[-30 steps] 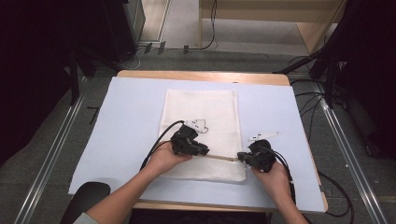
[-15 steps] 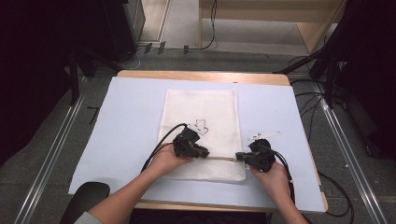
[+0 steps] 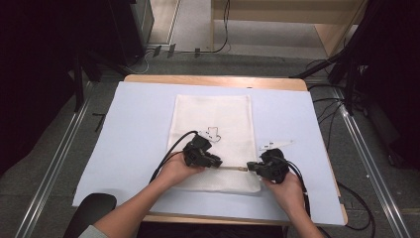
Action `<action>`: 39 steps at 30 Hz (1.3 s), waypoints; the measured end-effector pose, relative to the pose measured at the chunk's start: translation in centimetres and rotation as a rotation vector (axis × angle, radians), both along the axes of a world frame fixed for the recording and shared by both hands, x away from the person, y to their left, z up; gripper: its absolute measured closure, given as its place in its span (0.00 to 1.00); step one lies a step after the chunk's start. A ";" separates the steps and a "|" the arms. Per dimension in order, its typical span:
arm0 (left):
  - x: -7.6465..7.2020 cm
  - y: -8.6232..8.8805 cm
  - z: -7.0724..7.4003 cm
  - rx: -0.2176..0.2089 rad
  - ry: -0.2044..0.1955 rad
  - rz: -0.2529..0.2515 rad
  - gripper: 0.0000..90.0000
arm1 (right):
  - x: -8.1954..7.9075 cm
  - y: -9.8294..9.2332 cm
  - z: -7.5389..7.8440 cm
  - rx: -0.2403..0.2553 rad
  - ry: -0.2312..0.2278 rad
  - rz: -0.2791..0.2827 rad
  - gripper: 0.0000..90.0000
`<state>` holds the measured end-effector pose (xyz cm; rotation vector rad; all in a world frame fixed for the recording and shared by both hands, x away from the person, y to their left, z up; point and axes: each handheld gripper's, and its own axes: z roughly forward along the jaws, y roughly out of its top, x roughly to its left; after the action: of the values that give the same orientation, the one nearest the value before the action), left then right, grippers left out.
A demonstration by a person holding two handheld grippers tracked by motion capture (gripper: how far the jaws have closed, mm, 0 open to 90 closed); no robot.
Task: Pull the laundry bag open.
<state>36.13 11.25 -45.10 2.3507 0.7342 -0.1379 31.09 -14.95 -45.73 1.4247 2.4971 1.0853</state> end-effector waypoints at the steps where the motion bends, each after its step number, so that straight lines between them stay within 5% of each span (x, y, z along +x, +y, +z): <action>1: 0.0 0.0 0.2 -0.008 -0.002 0.003 0.87 | 0.0 -0.2 0.0 -0.010 -0.008 -0.003 1.00; 9: -0.5 -1.5 1.0 -0.044 -0.009 -0.031 0.86 | 0.1 -1.2 -0.4 -0.013 -0.003 -0.014 1.00; 18: -0.5 -3.3 0.8 -0.029 -0.002 -0.053 0.85 | -0.3 -0.8 -0.8 -0.062 -0.026 0.022 1.00; 39: -0.5 -6.0 -0.7 -0.013 0.036 -0.045 0.80 | -0.3 -0.6 -1.0 -0.059 -0.040 0.032 1.00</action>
<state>35.59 5.21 -45.82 2.3588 0.6955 -0.2048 30.82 -15.59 -46.69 1.3389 2.5110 1.0254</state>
